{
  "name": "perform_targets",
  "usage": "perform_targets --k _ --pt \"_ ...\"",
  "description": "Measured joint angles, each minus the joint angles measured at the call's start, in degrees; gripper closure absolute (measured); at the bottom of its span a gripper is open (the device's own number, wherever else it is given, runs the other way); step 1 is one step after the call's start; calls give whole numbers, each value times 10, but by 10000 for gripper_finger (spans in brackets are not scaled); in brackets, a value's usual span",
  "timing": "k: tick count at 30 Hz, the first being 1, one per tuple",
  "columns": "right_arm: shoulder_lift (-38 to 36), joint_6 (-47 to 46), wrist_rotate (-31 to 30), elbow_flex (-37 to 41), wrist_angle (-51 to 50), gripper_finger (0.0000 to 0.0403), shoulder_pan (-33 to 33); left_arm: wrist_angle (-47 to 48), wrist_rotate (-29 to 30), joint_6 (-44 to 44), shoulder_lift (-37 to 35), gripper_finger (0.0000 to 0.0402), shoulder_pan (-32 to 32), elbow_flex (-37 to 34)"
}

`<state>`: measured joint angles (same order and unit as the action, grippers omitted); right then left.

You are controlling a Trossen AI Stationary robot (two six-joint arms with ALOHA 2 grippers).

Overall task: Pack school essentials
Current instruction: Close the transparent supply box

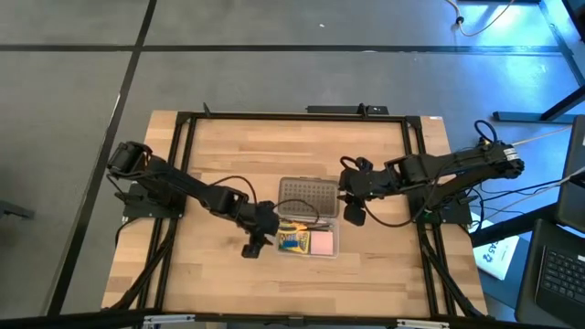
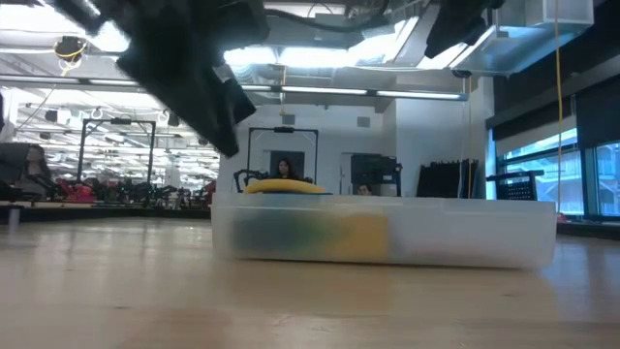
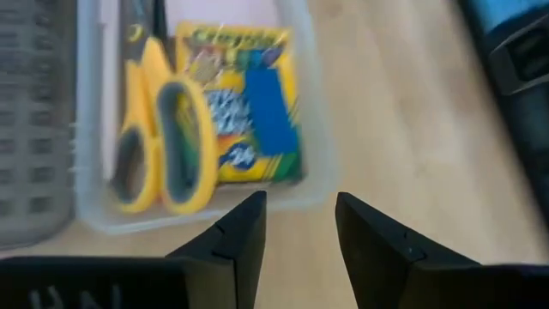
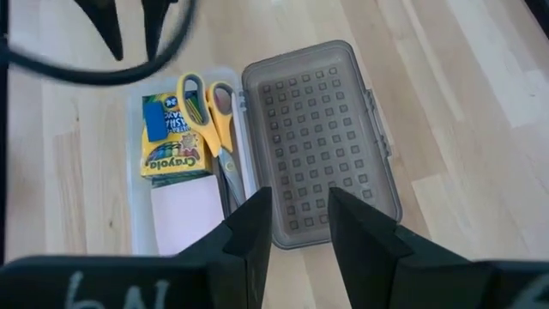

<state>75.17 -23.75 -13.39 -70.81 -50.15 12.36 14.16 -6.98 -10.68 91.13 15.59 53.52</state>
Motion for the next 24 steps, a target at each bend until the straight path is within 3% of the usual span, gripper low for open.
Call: perform_targets --k 3,7,14,24 --pt "11 -6 -4 0 0 285 0 29 49 0 1 266 11 0" --pt "33 -14 -18 0 -9 285 0 21 56 -9 1 266 21 0" --pt "45 -14 -25 0 -11 285 0 13 91 76 3 266 61 0" --pt "45 -31 -91 0 -15 285 -12 -111 141 95 12 266 62 0"
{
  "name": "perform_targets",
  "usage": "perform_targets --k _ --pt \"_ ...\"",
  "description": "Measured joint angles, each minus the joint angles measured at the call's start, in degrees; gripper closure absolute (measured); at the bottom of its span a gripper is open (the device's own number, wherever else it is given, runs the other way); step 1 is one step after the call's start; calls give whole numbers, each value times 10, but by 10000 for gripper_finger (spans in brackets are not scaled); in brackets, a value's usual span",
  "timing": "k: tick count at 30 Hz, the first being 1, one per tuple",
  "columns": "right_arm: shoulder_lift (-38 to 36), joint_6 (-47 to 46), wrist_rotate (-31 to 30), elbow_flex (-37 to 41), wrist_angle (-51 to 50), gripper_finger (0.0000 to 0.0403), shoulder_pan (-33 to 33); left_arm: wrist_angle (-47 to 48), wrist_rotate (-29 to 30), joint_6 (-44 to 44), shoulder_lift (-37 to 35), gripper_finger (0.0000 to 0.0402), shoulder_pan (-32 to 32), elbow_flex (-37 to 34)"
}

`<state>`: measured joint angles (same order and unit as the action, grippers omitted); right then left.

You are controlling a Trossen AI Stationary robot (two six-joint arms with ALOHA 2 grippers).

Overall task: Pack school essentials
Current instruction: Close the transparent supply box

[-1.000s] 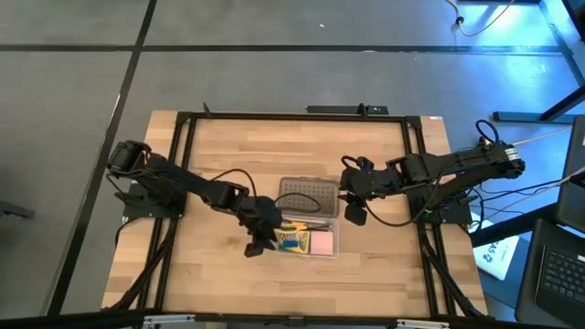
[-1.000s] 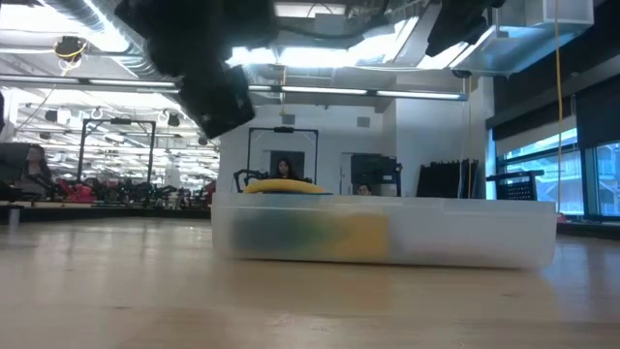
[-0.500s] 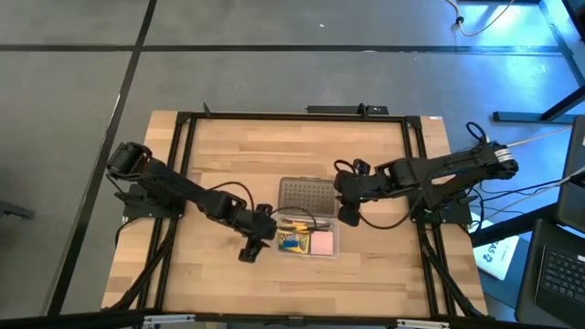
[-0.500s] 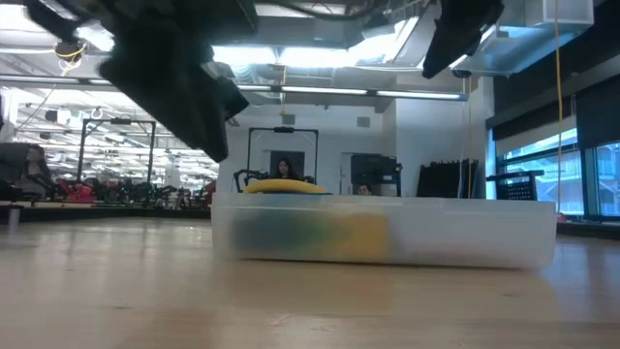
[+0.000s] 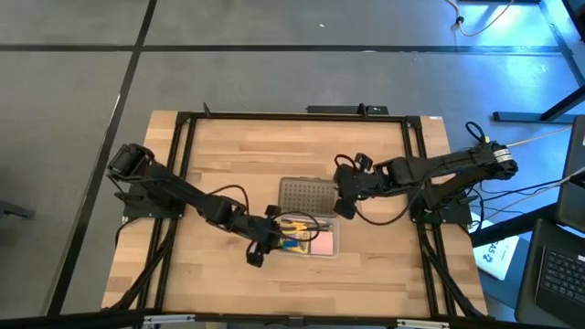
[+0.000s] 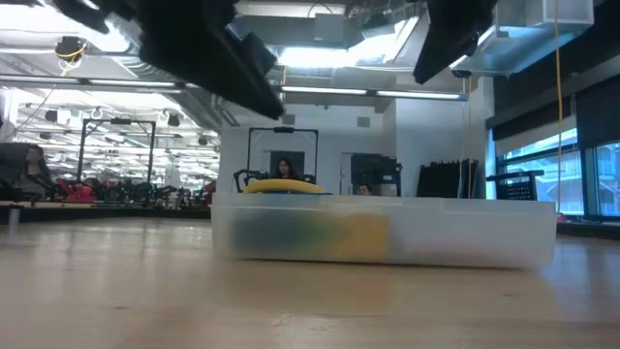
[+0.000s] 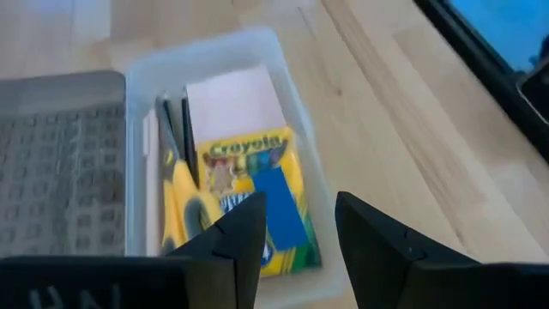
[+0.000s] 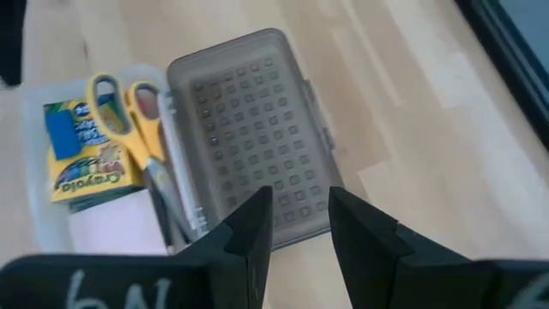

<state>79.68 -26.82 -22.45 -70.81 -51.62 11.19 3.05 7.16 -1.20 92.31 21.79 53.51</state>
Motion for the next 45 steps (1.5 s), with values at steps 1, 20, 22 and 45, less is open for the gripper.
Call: perform_targets --k 1,20,22,45 --pt "0 -2 -8 1 1 285 -2 -7 4 0 5 266 -2 0" --pt "0 -74 -14 198 128 285 -82 -56 47 -2 102 266 -4 0" --pt "0 -76 -6 219 157 285 -90 -56 47 -2 102 266 -4 0" --pt "0 -133 31 381 369 285 -157 -54 45 -18 102 266 -6 0"
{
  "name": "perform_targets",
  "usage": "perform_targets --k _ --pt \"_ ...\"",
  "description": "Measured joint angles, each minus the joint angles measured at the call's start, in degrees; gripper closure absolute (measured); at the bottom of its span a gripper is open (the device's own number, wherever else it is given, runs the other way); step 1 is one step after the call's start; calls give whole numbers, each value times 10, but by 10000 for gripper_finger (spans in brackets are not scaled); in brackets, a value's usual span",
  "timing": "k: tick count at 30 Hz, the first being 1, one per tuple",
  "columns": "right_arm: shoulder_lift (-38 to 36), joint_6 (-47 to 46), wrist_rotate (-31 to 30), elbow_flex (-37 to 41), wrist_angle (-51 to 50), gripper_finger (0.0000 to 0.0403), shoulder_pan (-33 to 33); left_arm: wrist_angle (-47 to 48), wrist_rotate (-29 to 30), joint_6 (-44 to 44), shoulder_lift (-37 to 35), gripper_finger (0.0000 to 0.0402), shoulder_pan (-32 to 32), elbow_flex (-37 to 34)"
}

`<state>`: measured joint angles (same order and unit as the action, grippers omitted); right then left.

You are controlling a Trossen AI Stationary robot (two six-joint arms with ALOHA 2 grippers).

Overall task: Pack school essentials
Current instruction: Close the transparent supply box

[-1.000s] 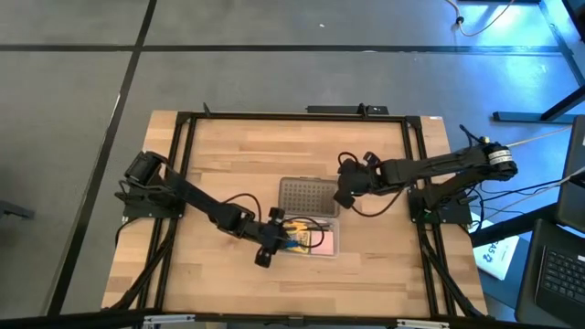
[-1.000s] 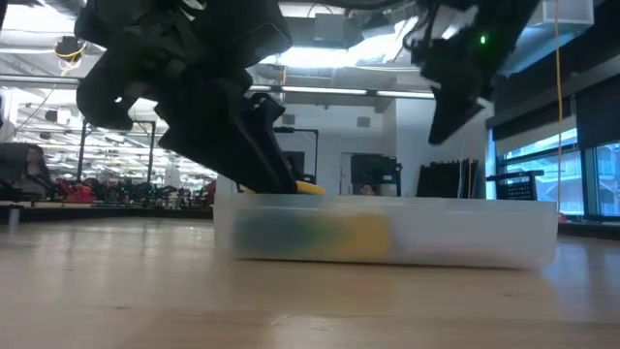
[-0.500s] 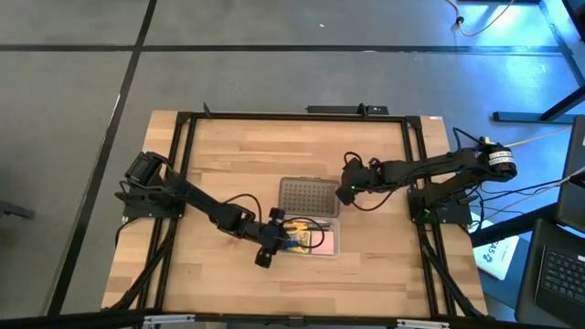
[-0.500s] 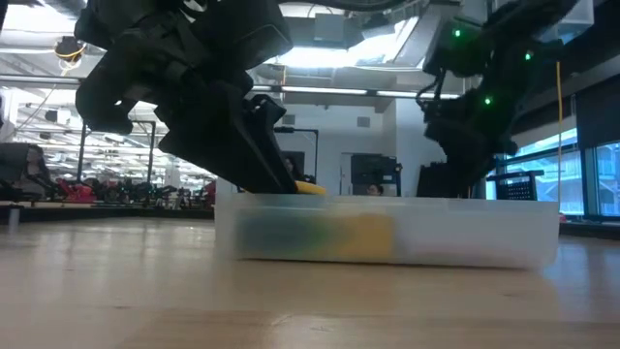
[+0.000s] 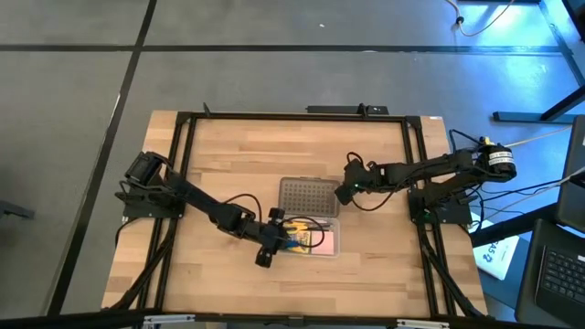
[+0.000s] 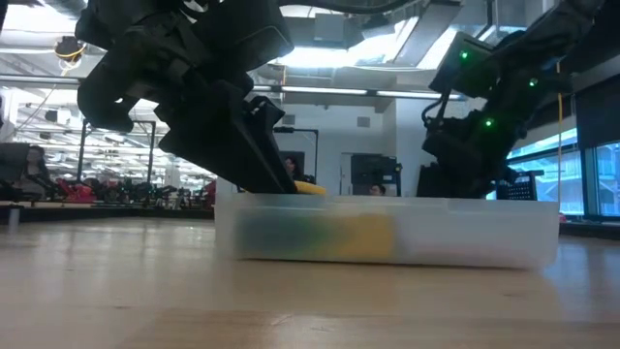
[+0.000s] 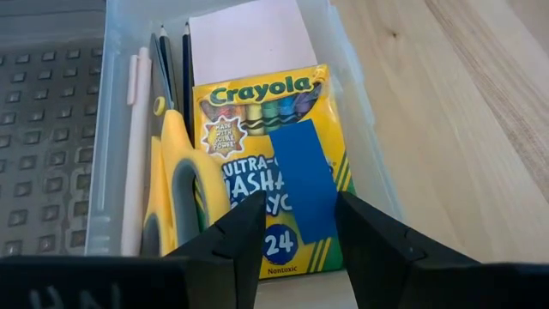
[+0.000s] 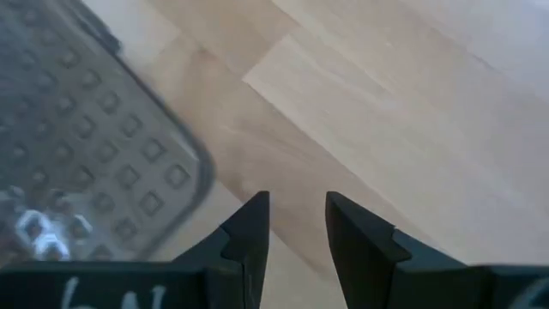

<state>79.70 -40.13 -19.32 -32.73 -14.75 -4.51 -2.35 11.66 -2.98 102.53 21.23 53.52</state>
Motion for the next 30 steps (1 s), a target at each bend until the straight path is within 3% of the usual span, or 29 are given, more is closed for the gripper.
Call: perform_targets --k 12,21,30 --pt "61 19 42 13 68 285 0 1 0 0 0 266 -7 0" --pt "67 92 90 8 104 285 0 2 -2 0 0 266 -17 0" --pt "67 166 98 8 148 285 9 6 -25 -11 0 266 -29 0"
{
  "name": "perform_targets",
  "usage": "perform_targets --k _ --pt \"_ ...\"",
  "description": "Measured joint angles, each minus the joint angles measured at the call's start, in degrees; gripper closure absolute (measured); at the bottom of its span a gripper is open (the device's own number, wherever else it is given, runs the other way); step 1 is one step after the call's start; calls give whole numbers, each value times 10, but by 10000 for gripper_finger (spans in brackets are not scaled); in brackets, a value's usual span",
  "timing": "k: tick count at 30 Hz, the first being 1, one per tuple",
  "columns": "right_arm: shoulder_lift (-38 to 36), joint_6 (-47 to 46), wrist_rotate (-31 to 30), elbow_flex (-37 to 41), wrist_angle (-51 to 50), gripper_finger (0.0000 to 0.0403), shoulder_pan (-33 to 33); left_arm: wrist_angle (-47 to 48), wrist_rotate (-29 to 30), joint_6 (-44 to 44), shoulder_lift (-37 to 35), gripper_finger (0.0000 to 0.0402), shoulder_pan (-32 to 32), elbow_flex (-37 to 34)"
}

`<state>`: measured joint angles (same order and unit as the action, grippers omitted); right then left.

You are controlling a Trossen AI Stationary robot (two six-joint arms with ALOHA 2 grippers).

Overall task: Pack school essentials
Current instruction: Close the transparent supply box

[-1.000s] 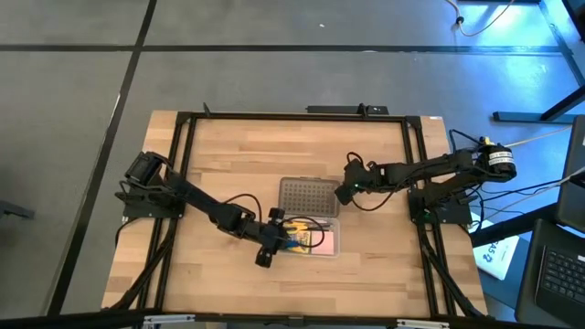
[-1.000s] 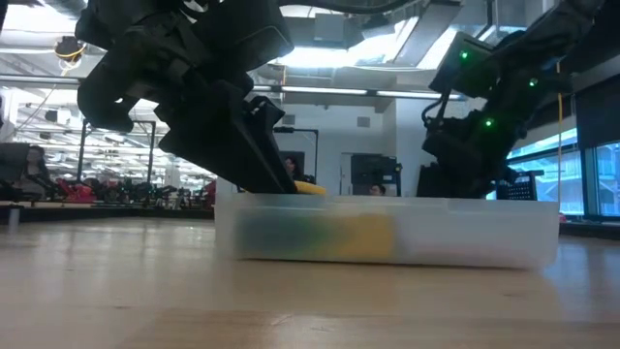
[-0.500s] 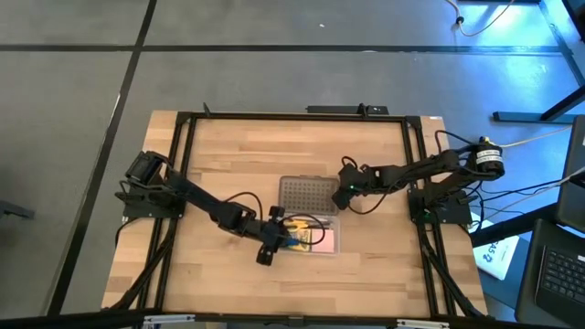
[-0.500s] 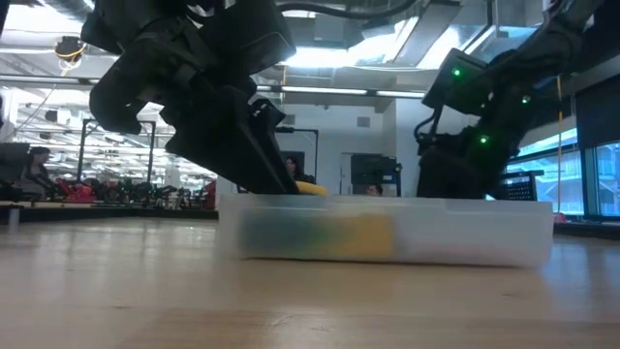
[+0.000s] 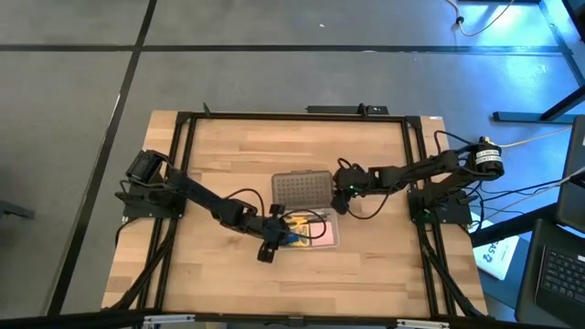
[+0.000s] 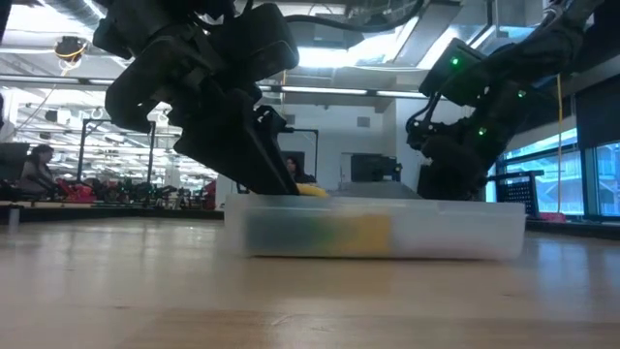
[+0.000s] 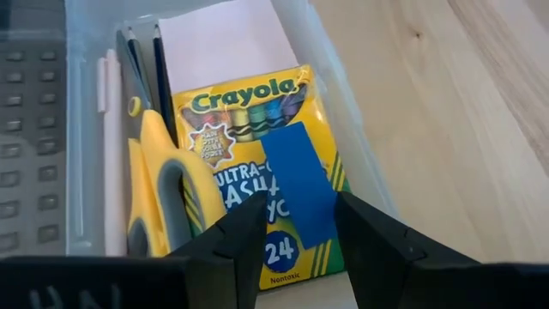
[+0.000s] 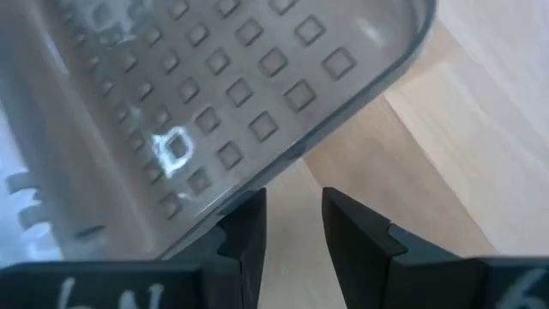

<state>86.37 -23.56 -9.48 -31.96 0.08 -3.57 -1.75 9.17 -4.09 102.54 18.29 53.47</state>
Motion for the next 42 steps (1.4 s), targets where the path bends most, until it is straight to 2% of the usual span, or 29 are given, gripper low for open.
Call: perform_targets --k 35,42 --pt "-2 307 -93 -1 132 285 61 68 2 -1 -1 266 -2 1" --pt "-36 331 -89 -2 135 285 84 71 6 -3 -1 266 -5 0"
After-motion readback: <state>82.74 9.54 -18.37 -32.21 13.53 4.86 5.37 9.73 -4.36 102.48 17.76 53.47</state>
